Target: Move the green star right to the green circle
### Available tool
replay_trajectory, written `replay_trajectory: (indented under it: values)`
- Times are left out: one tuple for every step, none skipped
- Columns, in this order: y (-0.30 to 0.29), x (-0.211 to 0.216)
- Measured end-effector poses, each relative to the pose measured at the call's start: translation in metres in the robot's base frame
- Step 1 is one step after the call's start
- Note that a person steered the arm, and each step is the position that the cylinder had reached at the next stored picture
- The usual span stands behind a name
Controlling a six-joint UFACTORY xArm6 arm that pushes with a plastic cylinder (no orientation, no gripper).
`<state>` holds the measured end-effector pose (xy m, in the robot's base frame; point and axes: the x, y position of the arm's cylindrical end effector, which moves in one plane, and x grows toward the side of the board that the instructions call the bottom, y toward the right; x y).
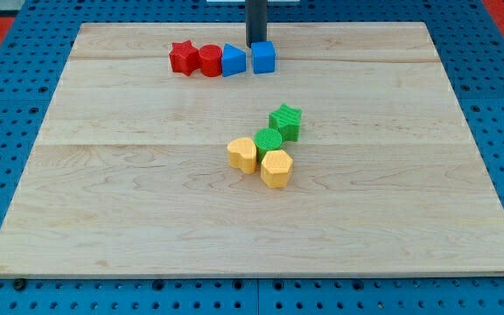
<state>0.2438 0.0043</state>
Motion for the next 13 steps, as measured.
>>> replay_trajectory:
  values:
    - [0.0, 0.001]
    - [0.0, 0.001]
    - [-0.004, 0.001]
    - [-0.005, 0.001]
    - [0.018, 0.001]
    - [0.115, 0.001]
    - [0.208, 0.008]
    - [0.261, 0.061]
    - [0.268, 0.126]
    - [0.25, 0.17]
    - [0.226, 0.158]
    - [0.187, 0.132]
    - [0.12, 0.126]
